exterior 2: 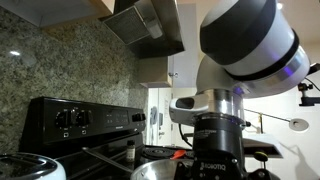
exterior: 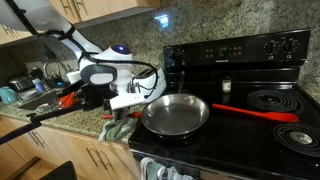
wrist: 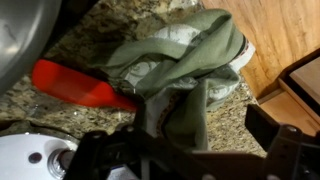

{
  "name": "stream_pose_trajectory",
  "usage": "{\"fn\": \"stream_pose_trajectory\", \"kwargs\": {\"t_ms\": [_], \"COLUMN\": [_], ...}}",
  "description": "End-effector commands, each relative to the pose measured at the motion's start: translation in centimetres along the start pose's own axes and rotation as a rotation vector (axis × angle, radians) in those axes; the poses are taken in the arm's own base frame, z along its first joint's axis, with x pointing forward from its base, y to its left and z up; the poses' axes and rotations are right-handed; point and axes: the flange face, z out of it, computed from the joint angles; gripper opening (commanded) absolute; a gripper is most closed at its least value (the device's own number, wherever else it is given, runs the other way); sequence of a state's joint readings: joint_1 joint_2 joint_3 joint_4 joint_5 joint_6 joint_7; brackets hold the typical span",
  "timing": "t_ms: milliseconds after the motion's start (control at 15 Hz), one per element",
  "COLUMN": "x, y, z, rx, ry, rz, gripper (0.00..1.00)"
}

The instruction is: Hang the towel on the oven handle

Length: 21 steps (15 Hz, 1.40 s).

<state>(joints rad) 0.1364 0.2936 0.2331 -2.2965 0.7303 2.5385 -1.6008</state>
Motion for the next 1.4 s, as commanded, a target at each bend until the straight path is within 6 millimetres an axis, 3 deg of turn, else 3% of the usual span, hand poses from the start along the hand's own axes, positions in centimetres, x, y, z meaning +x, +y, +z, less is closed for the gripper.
{"fn": "stream_pose_trajectory", "kwargs": {"t_ms": [0, 400, 667, 867, 1333], "x": [1.1, 0.5, -0.2, -0.1, 1.0], "y": [1.2, 1.9, 1.5, 1.7, 1.5], "z": [1.9, 4.9, 5.4, 5.4, 7.9], "rx": [0.017, 0.05, 0.078, 0.076, 0.122], "ry": [-0.004, -0.024, -0.021, -0.019, 0.037], "rz": [0.006, 0.028, 0.013, 0.012, -0.008], "gripper": [1.0, 1.0, 1.0, 1.0, 1.0]}}
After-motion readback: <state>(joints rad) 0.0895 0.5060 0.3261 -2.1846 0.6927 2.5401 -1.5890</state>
